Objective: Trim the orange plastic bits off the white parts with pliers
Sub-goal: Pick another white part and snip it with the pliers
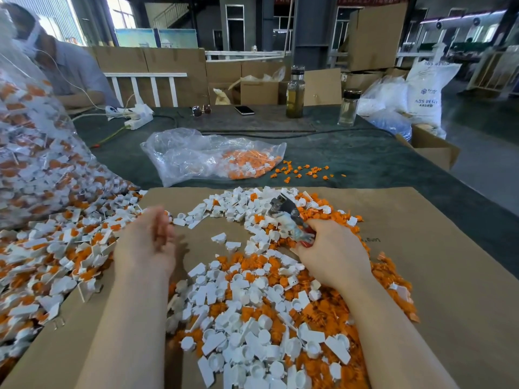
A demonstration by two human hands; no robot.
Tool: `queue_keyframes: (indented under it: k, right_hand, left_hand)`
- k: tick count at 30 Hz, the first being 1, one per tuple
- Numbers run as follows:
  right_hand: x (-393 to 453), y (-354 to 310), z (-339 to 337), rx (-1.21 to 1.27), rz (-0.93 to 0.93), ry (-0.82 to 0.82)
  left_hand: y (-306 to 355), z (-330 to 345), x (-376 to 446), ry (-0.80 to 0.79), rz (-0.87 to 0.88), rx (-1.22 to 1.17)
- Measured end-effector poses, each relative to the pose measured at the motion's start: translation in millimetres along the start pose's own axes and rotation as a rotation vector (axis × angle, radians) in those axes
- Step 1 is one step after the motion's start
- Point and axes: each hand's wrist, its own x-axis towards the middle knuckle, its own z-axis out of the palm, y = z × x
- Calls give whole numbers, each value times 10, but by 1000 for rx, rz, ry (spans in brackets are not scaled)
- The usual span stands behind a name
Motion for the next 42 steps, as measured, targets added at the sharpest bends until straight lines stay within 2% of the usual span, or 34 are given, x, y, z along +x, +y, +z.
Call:
queue_keyframes:
  k: [1, 3, 6, 8, 12, 15, 19, 25, 30, 38, 42]
  right_hand:
    - [-1, 4, 7, -21, 13, 9]
    - [-5, 10, 26, -65, 29, 13]
    - [4, 25, 50, -97, 31, -9]
    - [11, 20, 59, -91, -2, -46]
    - [16, -21, 73, -33, -85, -123]
    - [26, -33, 80, 20, -73, -113]
    - [41, 15, 59, 47, -32, -75]
    - [21, -79, 69, 66, -155, -107]
    - [3, -102, 105, 17, -170, -125]
    - [6, -107, 109, -52, -202, -155]
    - [-14, -106, 110, -47, -193, -131]
  left_hand:
    - [-49, 58, 32, -7, -45, 38]
    - [-99, 212, -62, -96, -28, 353]
    - [-254, 296, -151, -285, 147, 852]
    - [-344, 281, -186, -448, 220, 1089]
    - [-365, 314, -229, -714, 233, 1236]
    - [-372, 303, -233, -800, 281, 1312]
    - [-402, 293, -209, -785, 388, 1363]
    - [-428, 312, -207, -707, 438, 1396]
    - [-438, 328, -214, -626, 502, 1462]
    - [-435, 319, -225, -514, 478, 1337]
    - [-408, 338, -239, -462, 424, 1194]
